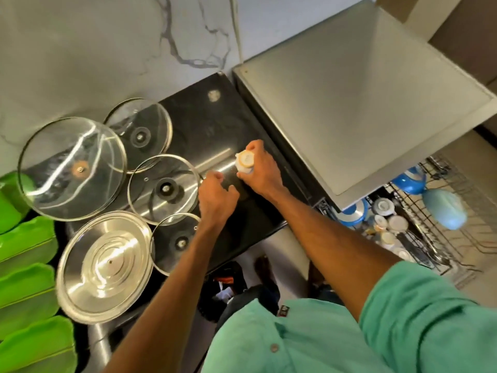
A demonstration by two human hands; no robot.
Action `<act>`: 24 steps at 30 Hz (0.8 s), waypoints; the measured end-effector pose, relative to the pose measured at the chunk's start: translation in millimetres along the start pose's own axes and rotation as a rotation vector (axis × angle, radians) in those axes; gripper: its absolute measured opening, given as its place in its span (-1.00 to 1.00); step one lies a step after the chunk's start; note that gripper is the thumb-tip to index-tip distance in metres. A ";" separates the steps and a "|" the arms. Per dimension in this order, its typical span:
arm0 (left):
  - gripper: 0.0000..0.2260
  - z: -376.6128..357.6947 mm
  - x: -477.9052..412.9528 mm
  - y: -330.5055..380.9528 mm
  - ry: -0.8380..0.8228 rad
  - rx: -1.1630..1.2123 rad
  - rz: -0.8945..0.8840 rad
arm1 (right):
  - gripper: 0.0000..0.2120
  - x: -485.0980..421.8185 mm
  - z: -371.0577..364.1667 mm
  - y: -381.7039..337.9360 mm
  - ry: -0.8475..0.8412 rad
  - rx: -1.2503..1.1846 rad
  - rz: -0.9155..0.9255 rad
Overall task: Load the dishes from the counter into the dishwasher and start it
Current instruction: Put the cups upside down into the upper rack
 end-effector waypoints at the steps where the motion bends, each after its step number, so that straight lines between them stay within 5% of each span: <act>1: -0.68 -0.8 1.9 4.7 0.002 0.018 0.002 | -0.40 3.6 6.4 5.1 0.004 -0.016 -0.010; 5: -0.67 -29.4 7.1 34.9 -0.036 0.063 -0.041 | -0.34 38.0 51.9 40.5 0.148 -0.108 -0.081; 14: -0.67 -186.3 57.2 167.5 -0.409 -0.014 -0.392 | -0.30 168.7 170.6 149.5 0.609 -0.221 -0.321; 24: -0.73 -344.8 126.6 230.6 -0.593 -0.238 -0.665 | -0.28 301.4 228.2 302.4 0.757 -0.196 -0.550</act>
Point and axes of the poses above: each hand's wrist, its own x-axis away from the middle knuckle, its own z-axis out of the back of the hand, y = z × x, the point moved 7 cm from there along -x, towards the middle knuckle, and after that the axes turned 11 degrees about -y, right-handed, at the moved point
